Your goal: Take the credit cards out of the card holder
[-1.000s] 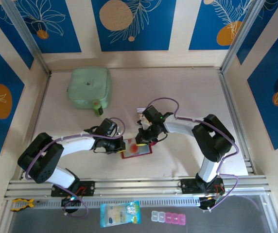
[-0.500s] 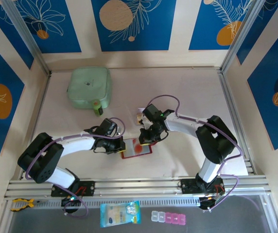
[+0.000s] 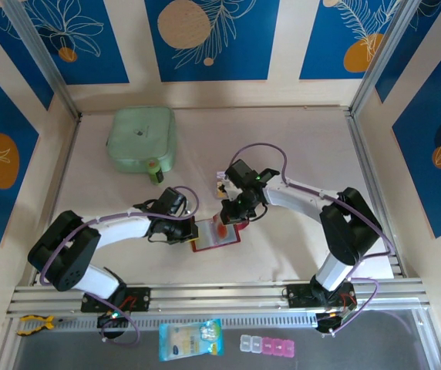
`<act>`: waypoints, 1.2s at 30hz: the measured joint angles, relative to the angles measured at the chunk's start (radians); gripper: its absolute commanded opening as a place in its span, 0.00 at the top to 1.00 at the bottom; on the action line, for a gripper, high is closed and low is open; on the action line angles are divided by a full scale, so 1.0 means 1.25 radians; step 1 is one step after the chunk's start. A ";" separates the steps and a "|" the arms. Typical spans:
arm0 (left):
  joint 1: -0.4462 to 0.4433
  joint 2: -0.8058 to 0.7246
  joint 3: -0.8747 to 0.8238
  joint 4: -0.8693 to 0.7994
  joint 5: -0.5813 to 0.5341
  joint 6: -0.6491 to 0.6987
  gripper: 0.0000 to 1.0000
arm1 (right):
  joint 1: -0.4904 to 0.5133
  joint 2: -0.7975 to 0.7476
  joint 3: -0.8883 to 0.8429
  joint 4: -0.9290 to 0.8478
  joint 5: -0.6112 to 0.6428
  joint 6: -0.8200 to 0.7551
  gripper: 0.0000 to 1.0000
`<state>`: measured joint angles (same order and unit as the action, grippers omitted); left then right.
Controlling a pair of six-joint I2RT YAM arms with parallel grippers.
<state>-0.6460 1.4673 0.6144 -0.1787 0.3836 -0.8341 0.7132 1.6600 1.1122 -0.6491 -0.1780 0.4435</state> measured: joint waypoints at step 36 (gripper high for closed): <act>0.001 -0.053 0.029 -0.080 -0.036 0.026 0.82 | -0.154 0.225 0.530 -0.344 0.226 -1.015 1.00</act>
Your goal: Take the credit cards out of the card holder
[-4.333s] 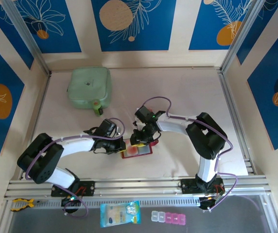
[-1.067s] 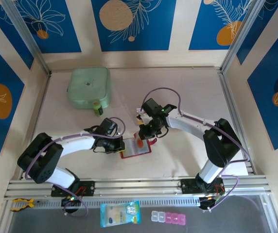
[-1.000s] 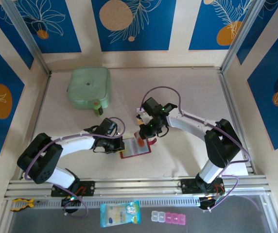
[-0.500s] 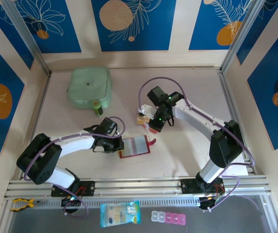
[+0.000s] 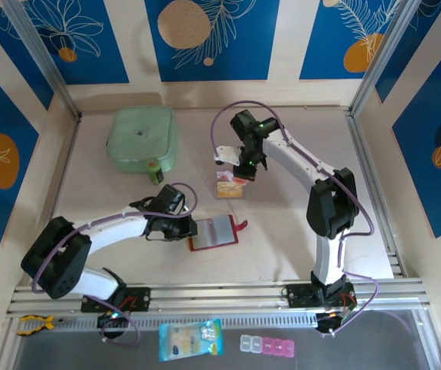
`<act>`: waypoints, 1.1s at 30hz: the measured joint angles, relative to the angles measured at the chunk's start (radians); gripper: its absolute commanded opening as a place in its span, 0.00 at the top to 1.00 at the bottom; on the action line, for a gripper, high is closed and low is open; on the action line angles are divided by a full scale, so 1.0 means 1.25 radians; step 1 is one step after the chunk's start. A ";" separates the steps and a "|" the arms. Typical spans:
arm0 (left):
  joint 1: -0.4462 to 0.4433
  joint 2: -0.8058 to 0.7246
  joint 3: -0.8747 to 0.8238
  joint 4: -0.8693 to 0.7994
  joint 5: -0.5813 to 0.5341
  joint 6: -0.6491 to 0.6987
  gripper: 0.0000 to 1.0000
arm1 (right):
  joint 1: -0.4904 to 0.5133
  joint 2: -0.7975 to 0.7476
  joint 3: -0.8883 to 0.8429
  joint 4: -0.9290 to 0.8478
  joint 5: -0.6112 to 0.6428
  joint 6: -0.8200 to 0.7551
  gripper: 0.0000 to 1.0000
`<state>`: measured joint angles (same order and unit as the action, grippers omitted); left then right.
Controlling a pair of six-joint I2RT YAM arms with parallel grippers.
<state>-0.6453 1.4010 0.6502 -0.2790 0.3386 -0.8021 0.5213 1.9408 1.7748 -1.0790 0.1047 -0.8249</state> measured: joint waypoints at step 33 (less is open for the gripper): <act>0.023 -0.053 0.000 -0.035 -0.021 -0.003 0.81 | -0.025 0.121 0.179 -0.051 -0.021 -0.103 1.00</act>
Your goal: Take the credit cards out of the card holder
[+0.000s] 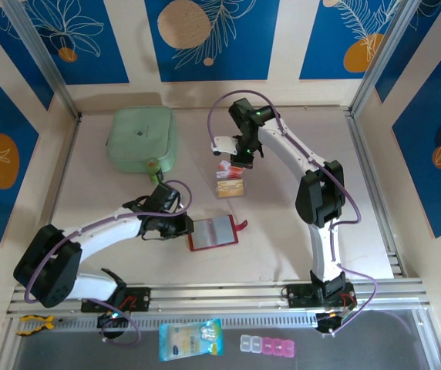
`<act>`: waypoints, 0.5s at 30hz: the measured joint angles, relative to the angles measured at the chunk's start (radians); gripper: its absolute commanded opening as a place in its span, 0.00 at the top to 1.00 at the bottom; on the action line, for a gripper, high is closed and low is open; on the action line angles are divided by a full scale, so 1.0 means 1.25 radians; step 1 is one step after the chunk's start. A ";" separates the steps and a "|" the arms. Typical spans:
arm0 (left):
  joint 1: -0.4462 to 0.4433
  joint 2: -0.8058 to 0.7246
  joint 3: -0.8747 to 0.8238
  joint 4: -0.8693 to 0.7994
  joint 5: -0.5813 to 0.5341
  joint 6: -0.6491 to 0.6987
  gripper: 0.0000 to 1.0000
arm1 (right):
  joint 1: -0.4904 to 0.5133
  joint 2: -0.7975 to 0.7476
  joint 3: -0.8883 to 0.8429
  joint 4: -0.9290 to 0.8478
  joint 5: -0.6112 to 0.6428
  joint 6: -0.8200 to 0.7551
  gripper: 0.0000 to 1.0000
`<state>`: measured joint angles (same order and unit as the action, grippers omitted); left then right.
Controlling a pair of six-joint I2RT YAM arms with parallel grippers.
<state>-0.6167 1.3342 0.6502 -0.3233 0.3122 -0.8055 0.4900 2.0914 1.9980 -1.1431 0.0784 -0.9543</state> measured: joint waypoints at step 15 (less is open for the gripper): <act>0.004 -0.018 0.000 -0.004 0.000 0.000 0.80 | -0.009 0.043 -0.024 0.001 -0.007 0.001 1.00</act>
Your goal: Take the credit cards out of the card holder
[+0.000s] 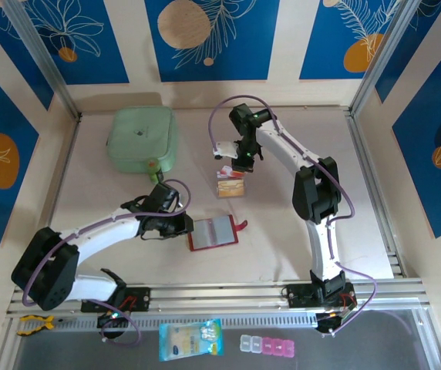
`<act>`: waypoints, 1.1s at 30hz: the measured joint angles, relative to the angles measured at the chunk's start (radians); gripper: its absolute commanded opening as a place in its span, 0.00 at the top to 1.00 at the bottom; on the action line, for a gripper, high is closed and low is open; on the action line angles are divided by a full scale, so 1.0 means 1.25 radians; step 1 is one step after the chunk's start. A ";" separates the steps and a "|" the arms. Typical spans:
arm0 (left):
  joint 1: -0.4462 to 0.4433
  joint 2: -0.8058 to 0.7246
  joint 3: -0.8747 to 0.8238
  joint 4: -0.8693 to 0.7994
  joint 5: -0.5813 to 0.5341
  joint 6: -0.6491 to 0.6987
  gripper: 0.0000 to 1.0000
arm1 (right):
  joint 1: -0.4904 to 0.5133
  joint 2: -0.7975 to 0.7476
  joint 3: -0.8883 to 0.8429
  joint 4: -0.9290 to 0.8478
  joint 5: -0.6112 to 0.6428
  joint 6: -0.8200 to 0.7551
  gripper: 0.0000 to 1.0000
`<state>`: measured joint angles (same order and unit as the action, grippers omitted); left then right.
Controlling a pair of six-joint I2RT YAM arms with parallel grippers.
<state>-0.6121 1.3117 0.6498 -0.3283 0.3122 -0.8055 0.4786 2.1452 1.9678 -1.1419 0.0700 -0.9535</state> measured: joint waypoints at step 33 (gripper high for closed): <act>0.179 0.000 0.100 -0.125 -0.127 0.179 0.00 | -0.067 -0.370 -0.532 0.385 0.002 0.308 0.01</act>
<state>-0.3878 1.3121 0.7746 -0.4843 0.1535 -0.5819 0.3954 1.6833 1.3033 -0.6609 0.0731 -0.5682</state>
